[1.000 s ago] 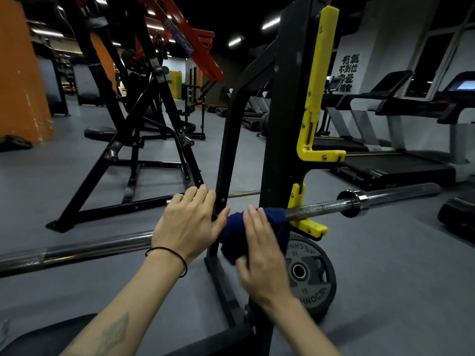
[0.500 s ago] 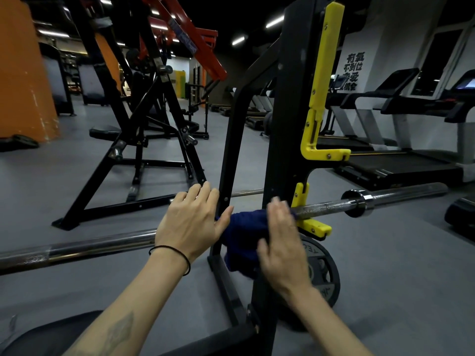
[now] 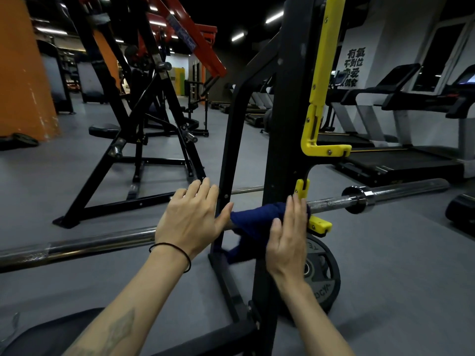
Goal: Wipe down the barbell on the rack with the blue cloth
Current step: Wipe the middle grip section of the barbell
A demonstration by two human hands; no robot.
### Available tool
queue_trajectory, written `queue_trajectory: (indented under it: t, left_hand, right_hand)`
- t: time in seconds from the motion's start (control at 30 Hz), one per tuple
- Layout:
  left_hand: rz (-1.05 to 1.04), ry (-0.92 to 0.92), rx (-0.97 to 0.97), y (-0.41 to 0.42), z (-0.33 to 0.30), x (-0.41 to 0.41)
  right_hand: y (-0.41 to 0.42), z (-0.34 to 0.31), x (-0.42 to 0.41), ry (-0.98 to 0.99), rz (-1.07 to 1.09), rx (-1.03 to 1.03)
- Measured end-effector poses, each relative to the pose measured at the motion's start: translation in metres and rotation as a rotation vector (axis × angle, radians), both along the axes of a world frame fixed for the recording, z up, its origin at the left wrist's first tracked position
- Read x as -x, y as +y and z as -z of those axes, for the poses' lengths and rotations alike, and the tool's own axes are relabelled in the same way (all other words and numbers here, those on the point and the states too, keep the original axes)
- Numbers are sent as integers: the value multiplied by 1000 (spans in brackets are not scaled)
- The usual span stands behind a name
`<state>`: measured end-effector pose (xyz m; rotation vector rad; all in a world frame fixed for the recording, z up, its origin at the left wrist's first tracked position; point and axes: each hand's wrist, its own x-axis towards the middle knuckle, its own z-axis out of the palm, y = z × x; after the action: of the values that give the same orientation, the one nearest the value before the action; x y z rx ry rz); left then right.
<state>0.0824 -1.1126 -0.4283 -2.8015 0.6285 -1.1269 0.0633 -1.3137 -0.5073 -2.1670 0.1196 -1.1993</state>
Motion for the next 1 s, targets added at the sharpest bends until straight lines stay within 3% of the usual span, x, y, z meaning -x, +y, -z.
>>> queue_trajectory:
  t: [0.1,0.2,0.27,0.4,0.5,0.6,0.77,0.87,1.0]
  left_hand:
    - [-2,-6,7,-1,0,0]
    - [-4,-6,4,0,0,1]
    - [1,-7,4,1,0,2]
    - [-7,-6,4,1,-1,1]
    - [-7,-19,4,0,0,1]
    - [8,-34,12,0,0,2]
    - [27,-55,27,0,-1,3]
    - [12,-46,16,0,-1,3]
    - [-5,-25,7,1,0,4]
  right_hand:
    - [53,1,7,-11,-96,-73]
    - [51,11,21,-18,-246,324]
    - [10,10,15,-34,-206,515]
    - [-13,2,3,4,36,158]
    - [47,-3,1,-33,-12,-91]
    - [82,11,16,-80,-173,125]
    - [23,8,8,-135,-168,551]
    - [12,3,5,-169,-154,533]
    - [22,-5,9,-203,-195,301]
